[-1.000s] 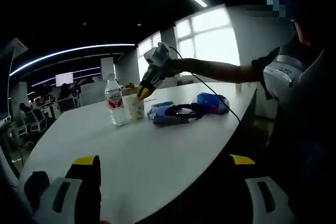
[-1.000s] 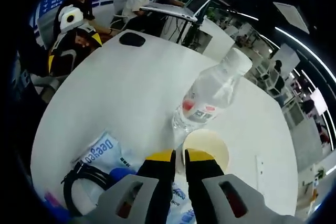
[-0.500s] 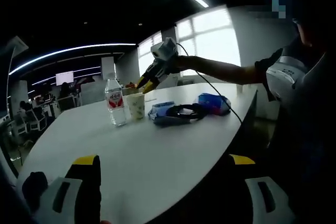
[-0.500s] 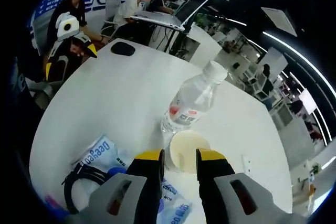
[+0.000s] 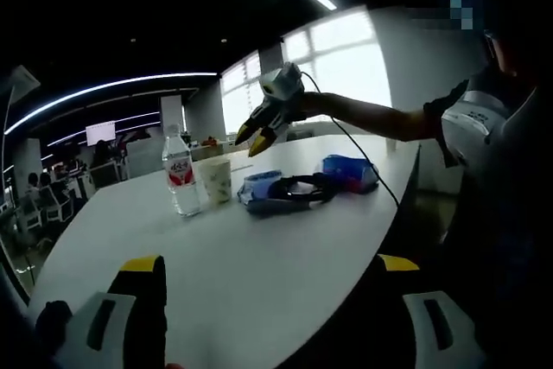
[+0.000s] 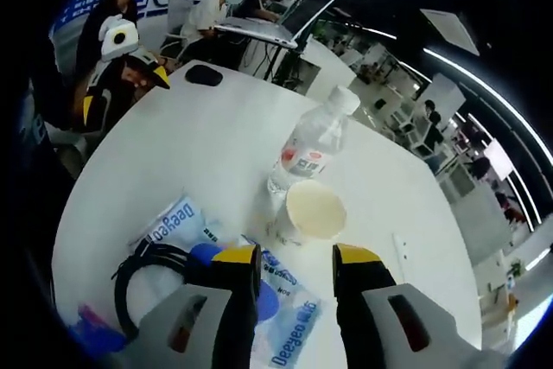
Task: Arrange the tabletop items into an orderly group along one side of the table until the central work area is clear of visible clutter.
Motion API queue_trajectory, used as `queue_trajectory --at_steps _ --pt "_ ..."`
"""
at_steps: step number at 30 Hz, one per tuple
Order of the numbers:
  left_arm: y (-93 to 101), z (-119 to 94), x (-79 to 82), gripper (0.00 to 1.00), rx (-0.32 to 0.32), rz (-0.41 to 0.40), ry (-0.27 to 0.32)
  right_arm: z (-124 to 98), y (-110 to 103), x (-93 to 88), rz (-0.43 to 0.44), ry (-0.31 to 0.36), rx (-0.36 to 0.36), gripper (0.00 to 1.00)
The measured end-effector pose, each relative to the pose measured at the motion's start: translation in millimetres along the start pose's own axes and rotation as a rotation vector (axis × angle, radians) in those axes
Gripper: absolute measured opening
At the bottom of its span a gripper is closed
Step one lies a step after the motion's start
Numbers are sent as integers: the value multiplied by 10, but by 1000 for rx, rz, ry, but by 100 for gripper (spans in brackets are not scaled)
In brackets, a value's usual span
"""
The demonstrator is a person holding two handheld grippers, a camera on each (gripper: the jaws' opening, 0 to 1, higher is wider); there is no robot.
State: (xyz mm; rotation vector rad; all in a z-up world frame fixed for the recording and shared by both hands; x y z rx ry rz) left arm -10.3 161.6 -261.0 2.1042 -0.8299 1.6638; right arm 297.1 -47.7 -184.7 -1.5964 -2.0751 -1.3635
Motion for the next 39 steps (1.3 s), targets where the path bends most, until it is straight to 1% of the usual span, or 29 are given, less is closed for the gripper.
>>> queue_trajectory --at_steps 5,15,22,29,33,39 --pt "24 34 24 99 -14 9 -2 -78 -73 -111 4 -10 8 31" --pt "36 82 76 98 -29 15 1 -156 -220 -270 18 -30 24 31" --pt "77 202 113 98 -52 17 0 -182 -306 -398 29 -44 39 31" --pt "146 384 173 97 -102 27 -4 -217 -357 -526 50 -53 41 31" --pt "160 468 248 98 -124 19 18 -232 -391 -583 60 -54 41 31" --pt "158 596 317 97 -145 31 18 -259 -471 -660 77 -54 39 30"
Point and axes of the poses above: the point that each gripper's makers call its tool centre point, and the gripper's own axes: z roughly forward along the fingers, y roughly to its right, x roughly out of its top, the point moved 8 cm from there along -z, roughly backward along the fingers, and after that the axes turned 9 degrees about -x, right-handed, at the moved point
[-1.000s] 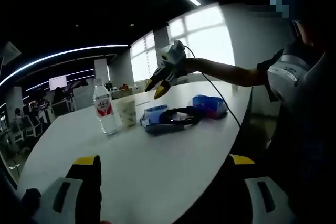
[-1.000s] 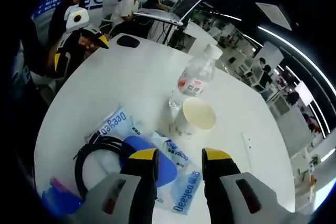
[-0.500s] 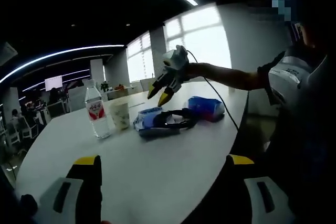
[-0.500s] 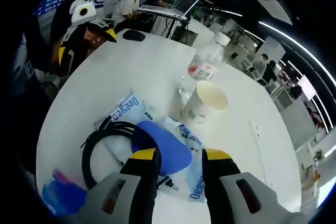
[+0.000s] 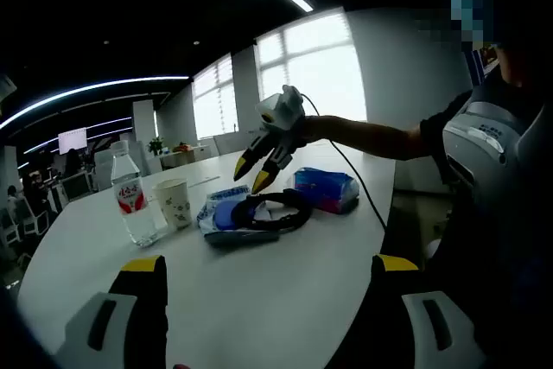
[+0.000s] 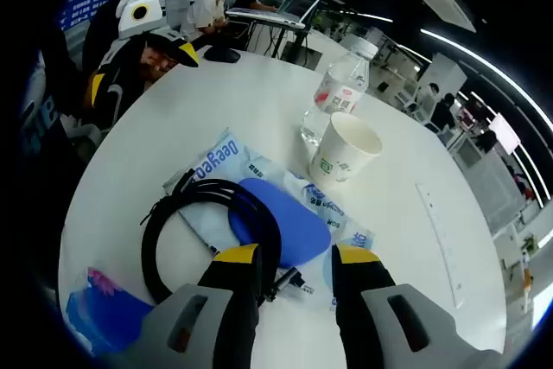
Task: Arrange the tabletop items into an orderly group along one side of the table until the central work area is clear of visible clutter.
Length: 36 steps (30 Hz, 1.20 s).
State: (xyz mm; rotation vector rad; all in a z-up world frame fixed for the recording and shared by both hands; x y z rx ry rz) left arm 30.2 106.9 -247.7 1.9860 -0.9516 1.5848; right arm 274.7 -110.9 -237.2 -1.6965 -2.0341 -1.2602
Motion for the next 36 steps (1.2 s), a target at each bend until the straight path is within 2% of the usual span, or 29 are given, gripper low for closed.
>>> queue_trajectory --at_steps 17,21,28,36 --pt "-54 294 62 94 -44 -16 13 10 -186 -191 25 -12 10 30" --pt "-81 433 134 93 -60 -19 17 -7 -212 -215 49 3 4 27" --pt "-94 710 246 91 -112 -11 -11 -9 -256 -248 68 13 -7 25" --pt "-67 935 273 90 -157 -28 20 10 -299 -256 63 10 -19 21"
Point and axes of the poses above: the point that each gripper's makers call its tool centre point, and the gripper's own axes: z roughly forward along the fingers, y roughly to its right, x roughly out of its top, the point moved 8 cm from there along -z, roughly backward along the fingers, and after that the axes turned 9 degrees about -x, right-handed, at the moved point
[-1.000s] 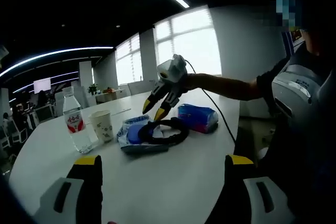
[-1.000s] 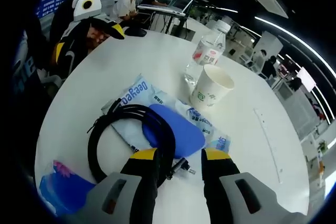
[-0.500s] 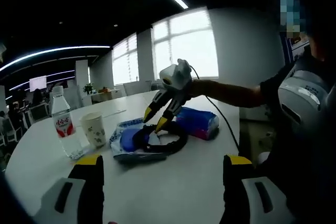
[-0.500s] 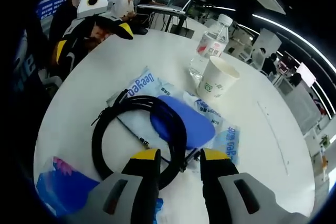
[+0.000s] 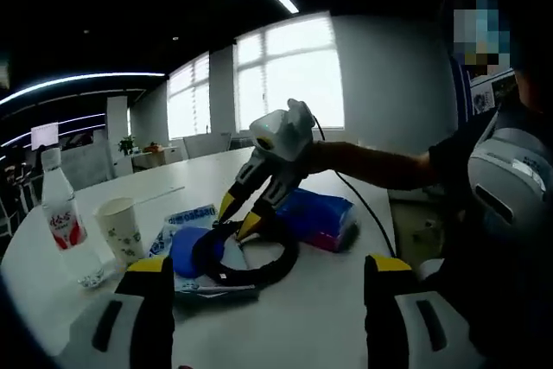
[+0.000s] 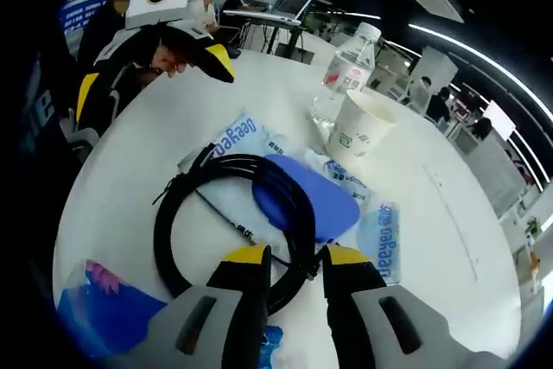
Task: Arrange the tabletop items into an orderly group along one side of the table until the central work area is clear of visible clutter.
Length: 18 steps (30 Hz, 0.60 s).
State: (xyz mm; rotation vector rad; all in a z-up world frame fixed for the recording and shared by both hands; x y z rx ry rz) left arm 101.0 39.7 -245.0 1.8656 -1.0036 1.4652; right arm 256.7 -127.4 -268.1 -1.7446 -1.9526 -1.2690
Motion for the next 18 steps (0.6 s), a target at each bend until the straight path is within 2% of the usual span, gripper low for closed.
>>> queue_trajectory --at_steps 10,18 --pt "-97 223 97 87 -23 -3 -26 15 -51 -9 11 1 -13 20" --pt "-234 386 172 87 -6 -16 -59 22 -68 -4 3 -6 -23 15"
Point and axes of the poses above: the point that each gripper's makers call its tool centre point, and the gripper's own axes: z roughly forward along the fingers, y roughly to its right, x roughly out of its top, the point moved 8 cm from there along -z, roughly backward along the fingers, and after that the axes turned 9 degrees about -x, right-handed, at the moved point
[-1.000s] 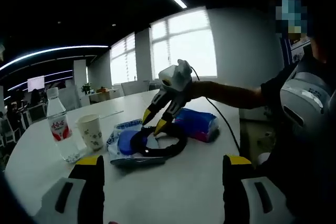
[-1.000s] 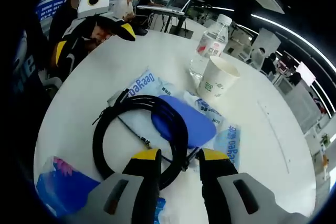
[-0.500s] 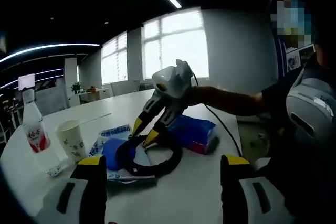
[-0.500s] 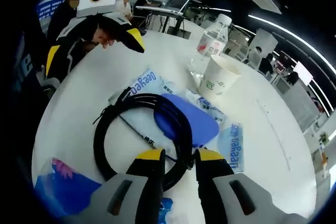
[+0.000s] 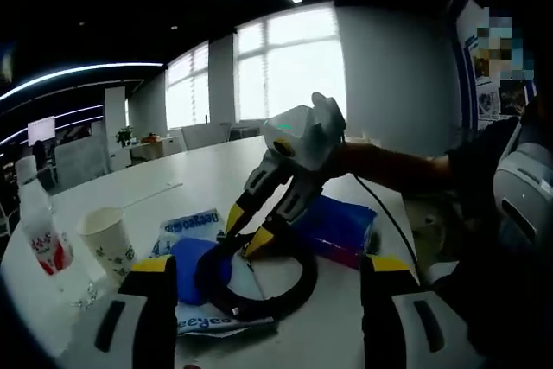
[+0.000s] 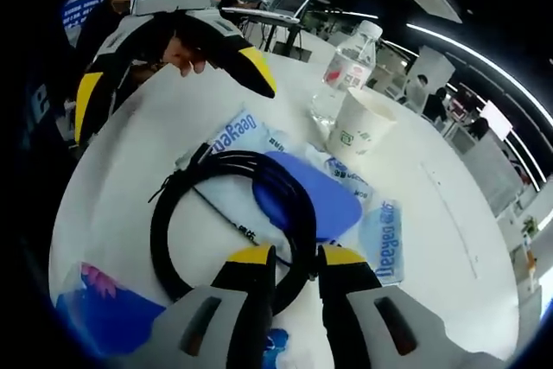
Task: Arrange the tabletop items into an orderly group along one side of the table until the central work area is clear of visible clutter.
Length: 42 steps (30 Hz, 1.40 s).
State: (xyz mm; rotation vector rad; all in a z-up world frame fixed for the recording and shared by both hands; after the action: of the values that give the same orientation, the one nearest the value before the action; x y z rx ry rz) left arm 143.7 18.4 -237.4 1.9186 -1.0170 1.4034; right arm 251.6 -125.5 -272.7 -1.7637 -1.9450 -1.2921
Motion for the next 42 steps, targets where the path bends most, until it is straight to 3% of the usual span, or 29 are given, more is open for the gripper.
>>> queue_trajectory --at_steps 2,12,19,36,42 --pt "-32 46 -2 86 -4 -4 -10 0 11 -11 3 0 -6 10" --pt "-193 192 -87 85 13 -61 -53 0 -4 -18 42 0 -26 7" --pt "-195 213 -125 85 9 -71 -62 -36 -42 6 4 3 -71 5" --pt "-207 297 -232 83 -10 -112 -80 -205 -91 143 20 96 -126 5" --pt "-184 312 -250 74 -26 -122 -84 -290 -85 195 21 132 -147 5"
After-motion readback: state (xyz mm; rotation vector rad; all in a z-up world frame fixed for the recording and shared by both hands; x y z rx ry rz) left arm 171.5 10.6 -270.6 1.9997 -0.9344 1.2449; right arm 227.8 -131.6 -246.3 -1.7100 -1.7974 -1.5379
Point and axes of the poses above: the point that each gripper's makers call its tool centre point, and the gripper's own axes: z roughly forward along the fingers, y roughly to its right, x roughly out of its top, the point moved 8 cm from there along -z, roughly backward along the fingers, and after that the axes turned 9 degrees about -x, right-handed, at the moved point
